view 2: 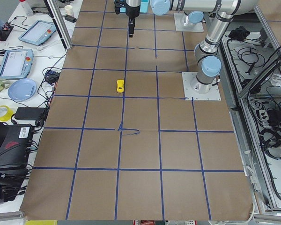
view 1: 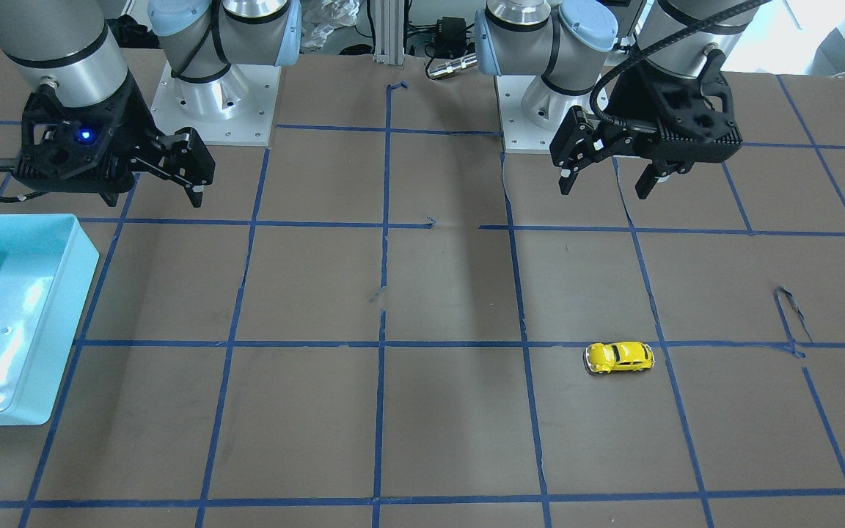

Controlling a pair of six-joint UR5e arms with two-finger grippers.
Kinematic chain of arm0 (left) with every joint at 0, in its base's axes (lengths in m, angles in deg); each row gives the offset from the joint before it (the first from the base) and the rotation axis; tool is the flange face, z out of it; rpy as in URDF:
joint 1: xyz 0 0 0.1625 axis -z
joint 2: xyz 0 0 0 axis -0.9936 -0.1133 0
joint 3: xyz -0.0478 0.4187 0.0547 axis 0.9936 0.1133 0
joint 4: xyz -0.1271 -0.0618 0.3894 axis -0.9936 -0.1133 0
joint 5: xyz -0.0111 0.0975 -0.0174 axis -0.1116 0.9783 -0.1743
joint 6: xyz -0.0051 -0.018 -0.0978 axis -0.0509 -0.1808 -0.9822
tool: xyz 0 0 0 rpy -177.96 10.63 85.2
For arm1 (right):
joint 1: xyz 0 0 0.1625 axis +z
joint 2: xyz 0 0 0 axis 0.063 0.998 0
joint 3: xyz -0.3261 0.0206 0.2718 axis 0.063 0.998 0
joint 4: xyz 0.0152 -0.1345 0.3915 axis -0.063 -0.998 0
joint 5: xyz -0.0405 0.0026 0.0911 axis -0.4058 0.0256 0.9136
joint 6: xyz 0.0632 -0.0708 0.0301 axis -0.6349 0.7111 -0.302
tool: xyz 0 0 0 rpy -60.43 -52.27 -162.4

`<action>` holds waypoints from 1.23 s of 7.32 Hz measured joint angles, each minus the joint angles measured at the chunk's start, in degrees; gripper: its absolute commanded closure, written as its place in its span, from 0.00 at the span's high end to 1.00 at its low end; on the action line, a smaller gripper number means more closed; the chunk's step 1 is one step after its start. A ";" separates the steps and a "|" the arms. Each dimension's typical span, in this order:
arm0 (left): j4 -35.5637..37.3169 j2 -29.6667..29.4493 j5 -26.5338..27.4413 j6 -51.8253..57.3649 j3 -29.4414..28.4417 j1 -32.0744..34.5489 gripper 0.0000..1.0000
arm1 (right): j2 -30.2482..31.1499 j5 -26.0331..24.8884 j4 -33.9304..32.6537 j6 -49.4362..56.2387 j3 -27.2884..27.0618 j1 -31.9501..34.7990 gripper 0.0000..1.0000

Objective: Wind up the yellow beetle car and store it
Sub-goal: 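Move the left gripper down toward the yellow beetle car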

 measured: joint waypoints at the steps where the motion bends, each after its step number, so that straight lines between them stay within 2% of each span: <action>1: 0.11 -0.97 0.29 6.59 -0.15 -0.40 0.94 | 0.05 0.05 0.10 0.01 0.00 0.00 1.00; 3: 1.98 -4.62 1.99 26.09 -0.29 -2.54 0.94 | 0.09 0.05 0.22 0.00 0.00 0.00 1.00; 7: 14.96 -15.57 4.26 61.60 1.05 -6.85 0.94 | 0.09 0.31 0.24 -0.03 0.00 0.00 1.00; 9: 20.06 -19.71 4.98 74.98 2.37 -7.39 0.94 | 0.11 0.63 0.19 -0.06 0.00 0.00 1.00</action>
